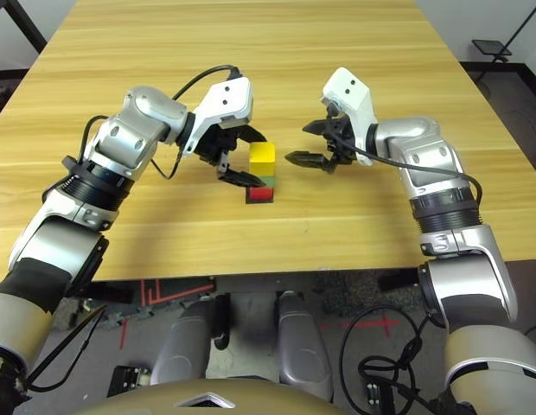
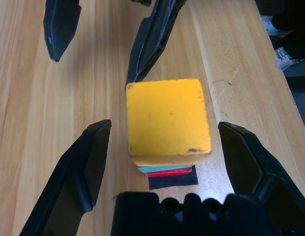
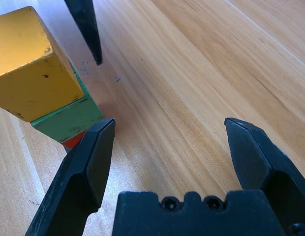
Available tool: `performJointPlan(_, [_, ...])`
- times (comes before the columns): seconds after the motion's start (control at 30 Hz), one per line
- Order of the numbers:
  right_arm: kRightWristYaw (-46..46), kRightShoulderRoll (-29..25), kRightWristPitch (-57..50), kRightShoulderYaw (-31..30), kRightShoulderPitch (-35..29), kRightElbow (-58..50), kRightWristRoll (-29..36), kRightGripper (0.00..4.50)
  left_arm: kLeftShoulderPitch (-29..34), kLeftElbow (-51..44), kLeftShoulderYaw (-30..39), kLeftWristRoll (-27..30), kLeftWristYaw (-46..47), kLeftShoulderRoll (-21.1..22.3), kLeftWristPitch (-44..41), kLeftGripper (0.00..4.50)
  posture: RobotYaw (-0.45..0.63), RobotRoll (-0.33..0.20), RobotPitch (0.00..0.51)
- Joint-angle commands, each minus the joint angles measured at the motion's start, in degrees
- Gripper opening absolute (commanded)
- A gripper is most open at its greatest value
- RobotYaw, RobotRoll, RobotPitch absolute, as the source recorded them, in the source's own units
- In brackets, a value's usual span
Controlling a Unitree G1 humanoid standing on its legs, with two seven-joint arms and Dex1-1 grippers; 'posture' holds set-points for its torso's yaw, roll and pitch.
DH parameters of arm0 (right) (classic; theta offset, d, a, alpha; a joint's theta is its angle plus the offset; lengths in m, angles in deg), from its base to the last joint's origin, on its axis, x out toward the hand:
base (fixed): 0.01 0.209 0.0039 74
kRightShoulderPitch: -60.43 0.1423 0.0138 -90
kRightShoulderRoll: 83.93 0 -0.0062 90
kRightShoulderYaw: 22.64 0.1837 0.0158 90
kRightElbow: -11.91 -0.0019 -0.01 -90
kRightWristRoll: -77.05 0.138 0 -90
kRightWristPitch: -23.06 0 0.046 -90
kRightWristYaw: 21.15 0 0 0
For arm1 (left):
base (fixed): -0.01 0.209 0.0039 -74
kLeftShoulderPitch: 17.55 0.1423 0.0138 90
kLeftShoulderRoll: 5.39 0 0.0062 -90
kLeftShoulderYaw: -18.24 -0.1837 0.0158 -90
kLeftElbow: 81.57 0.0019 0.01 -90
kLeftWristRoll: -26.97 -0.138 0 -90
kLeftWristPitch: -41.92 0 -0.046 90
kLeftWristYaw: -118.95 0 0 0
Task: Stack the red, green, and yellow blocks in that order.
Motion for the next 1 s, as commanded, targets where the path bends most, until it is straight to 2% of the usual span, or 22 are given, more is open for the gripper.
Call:
performJointPlan(0.03, [0.0, 0.1, 0.1, 0.5, 0.4, -0.1, -0.1, 4.50, -2.2, 0.6, 0.7, 0.5, -2.1, 1.6, -1.7, 4.45, 0.19, 0.029, 0.157])
performJointPlan(0.23, [0.3, -0.1, 0.7, 0.5, 1.4, 1.5, -0.4, 4.50, -5.9, -2.2, 1.7, 4.2, -10.4, 7.4, -9.9, 4.45, 0.20, 0.030, 0.150])
performJointPlan(0.37, [0.3, 0.3, 1.3, 0.3, 2.2, 2.5, -0.6, 4.50, -6.5, -1.5, 1.1, 3.6, -12.5, 10.0, -9.1, 4.45, 0.20, 0.030, 0.145])
performJointPlan(0.47, [-0.5, 0.4, 2.1, 0.4, 3.4, 3.6, -1.2, 4.50, -8.3, 4.0, 1.6, 1.0, -10.4, 10.6, -5.4, 4.45, 0.20, 0.025, 0.138])
performJointPlan(0.57, [-4.5, 1.0, 4.4, 2.1, 7.6, 9.4, -2.6, 4.50, -12.6, 15.6, 3.8, -2.3, -2.5, 10.0, 0.7, 4.45, 0.20, 0.023, 0.137])
performJointPlan(0.67, [-12.7, 2.4, 9.0, 5.1, 12.2, 17.5, -4.3, 4.50, -16.7, 29.6, 8.1, -3.8, 11.5, 8.2, 5.5, 4.45, 0.20, 0.020, 0.134])
performJointPlan(0.73, [-16.2, 3.1, 11.1, 6.7, 13.9, 20.6, -4.8, 4.50, -18.0, 35.4, 10.2, -4.3, 18.1, 7.3, 8.6, 4.45, 0.20, 0.016, 0.133])
performJointPlan(0.8, [-24.9, 3.8, 14.4, 10.7, 16.3, 25.7, -4.9, 4.50, -16.9, 41.5, 13.2, -5.5, 31.7, 7.9, 12.7, 4.45, 0.20, 0.014, 0.134])
performJointPlan(0.9, [-32.7, 3.9, 17.9, 14.7, 18.1, 30.5, -4.6, 4.50, -14.9, 44.4, 16.2, -5.9, 41.5, 8.1, 15.1, 4.45, 0.20, 0.014, 0.135])
performJointPlan(1.0, [-37.3, 3.6, 21.4, 17.3, 18.7, 32.9, -4.5, 4.50, -13.3, 44.4, 18.5, -5.0, 45.4, 7.6, 14.6, 4.45, 0.20, 0.014, 0.135])
